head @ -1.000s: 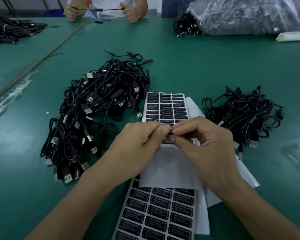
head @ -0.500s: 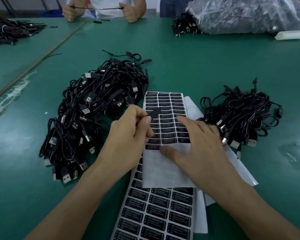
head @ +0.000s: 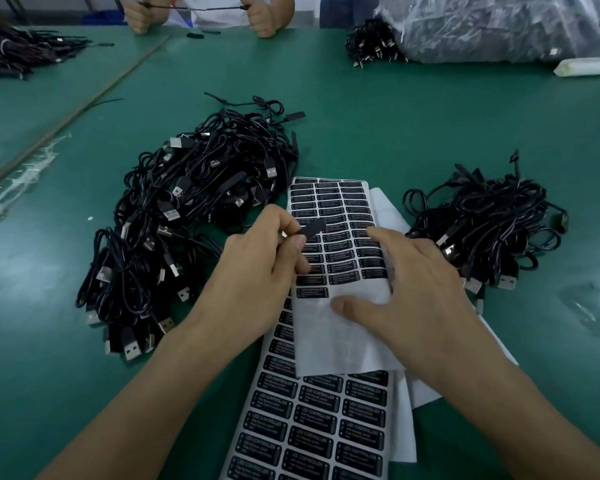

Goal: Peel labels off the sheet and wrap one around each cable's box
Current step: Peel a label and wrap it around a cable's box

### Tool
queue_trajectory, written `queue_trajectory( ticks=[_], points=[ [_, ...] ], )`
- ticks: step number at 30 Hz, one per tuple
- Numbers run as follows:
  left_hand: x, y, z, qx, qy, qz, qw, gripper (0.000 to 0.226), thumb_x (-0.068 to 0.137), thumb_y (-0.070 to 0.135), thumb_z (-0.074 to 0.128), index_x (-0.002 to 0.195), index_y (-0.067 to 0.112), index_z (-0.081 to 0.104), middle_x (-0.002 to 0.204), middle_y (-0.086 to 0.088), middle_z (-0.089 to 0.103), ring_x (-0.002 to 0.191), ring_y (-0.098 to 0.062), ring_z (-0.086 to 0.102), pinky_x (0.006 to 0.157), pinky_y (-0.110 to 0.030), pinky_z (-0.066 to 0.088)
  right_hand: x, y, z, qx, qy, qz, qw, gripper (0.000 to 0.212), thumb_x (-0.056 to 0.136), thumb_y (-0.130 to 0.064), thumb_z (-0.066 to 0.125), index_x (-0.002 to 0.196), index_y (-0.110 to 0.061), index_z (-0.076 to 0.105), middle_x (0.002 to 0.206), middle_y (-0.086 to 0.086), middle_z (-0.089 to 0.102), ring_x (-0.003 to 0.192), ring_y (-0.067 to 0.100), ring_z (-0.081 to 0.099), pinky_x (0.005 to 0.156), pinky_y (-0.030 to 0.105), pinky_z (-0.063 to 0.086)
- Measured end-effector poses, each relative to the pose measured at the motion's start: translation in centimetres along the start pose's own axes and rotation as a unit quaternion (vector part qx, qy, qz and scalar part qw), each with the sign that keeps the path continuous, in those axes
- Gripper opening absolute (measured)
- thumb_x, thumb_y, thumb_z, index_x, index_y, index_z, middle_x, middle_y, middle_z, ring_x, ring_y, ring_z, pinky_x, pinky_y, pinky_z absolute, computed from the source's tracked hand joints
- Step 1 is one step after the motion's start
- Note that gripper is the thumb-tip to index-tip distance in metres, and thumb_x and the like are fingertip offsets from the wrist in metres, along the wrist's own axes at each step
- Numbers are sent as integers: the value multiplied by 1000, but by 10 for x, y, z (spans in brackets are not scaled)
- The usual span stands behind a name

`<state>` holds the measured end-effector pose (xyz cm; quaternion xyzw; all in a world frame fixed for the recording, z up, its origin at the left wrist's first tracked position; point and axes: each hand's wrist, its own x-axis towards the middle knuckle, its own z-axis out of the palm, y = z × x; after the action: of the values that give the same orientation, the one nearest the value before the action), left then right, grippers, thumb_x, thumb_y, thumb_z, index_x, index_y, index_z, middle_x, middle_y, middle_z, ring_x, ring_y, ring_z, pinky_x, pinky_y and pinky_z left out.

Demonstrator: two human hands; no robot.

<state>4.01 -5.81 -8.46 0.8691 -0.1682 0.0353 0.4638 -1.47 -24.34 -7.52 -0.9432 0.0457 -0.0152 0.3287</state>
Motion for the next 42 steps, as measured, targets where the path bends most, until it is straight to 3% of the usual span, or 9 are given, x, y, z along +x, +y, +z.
queue_trajectory(
  ticks=[4, 8, 12, 16, 21, 25, 30, 37, 42],
  points=[
    [1, 4, -2, -19, -8, 12, 1000, 12, 104, 27, 47, 96, 35, 52, 68, 6, 62, 45, -7, 44, 40, -19, 38, 2, -2, -4, 82, 14, 10, 997, 95, 69, -34, 88, 147, -44, 36, 130, -7, 47, 118, 12, 48, 101, 32, 41],
    [-1, 6, -4, -43, -63, 2, 997, 12, 100, 33, 53, 89, 29, 55, 56, 17, 51, 46, -2, 40, 43, -14, 34, 4, 0, -5, 183, 34, 10, 982, 92, 71, -24, 89, 144, -45, 38, 115, -7, 63, 101, 16, 62, 91, 43, 52],
    [-1, 6, -7, 20, -124, -13, 992, 27, 80, 30, 68, 78, 26, 41, 65, 21, 50, 54, -3, 41, 50, -22, 40, 7, 2, -6, 267, 5, 20, 963, 79, 82, -24, 81, 141, -56, 38, 141, -14, 53, 123, 18, 57, 104, 49, 47],
    [-2, 10, -11, 20, -138, -28, 990, 38, 69, 41, 79, 87, 23, 51, 87, 19, 63, 67, -6, 58, 58, -30, 53, 8, 1, -3, 276, -15, 7, 961, 79, 87, -20, 74, 141, -61, 34, 148, -29, 42, 132, 15, 50, 109, 50, 43],
    [-3, 13, -12, 2, -105, -9, 994, 46, 69, 31, 88, 77, 24, 42, 89, 20, 68, 73, -7, 63, 58, -20, 51, 10, 4, 1, 291, -8, 7, 957, 75, 87, -15, 72, 141, -55, 40, 135, -28, 54, 122, 2, 55, 102, 40, 48],
    [-5, 18, -10, -10, -88, 2, 996, 49, 68, 31, 90, 74, 31, 42, 84, 17, 72, 68, -5, 66, 54, -15, 47, 9, 4, 5, 277, -4, -6, 961, 73, 89, -13, 69, 142, -53, 41, 133, -31, 54, 100, -12, 60, 80, 19, 49],
    [-5, 21, -8, 7, -87, -6, 996, 41, 68, 33, 90, 86, 18, 57, 80, 19, 73, 69, -3, 70, 61, -30, 58, 9, 4, 8, 257, -5, 3, 966, 74, 88, -14, 69, 143, -52, 38, 141, -26, 49, 81, -13, 62, 62, 5, 50],
    [-6, 23, -3, 31, -68, -1, 997, 47, 68, 31, 87, 65, 51, 44, 70, 18, 72, 61, -2, 67, 59, -41, 60, 9, 0, 11, 232, 1, 8, 973, 71, 88, -17, 68, 146, -46, 37, 131, -31, 53, 119, -8, 50, 98, 26, 44],
    [-5, 21, -2, 27, -59, -5, 998, 43, 70, 27, 86, 68, 31, 44, 71, 17, 72, 60, -1, 67, 55, -33, 57, 9, -3, 11, 229, 9, 10, 973, 69, 88, -16, 69, 145, -43, 39, 117, -42, 51, 115, -19, 45, 89, 12, 39]
  ],
)
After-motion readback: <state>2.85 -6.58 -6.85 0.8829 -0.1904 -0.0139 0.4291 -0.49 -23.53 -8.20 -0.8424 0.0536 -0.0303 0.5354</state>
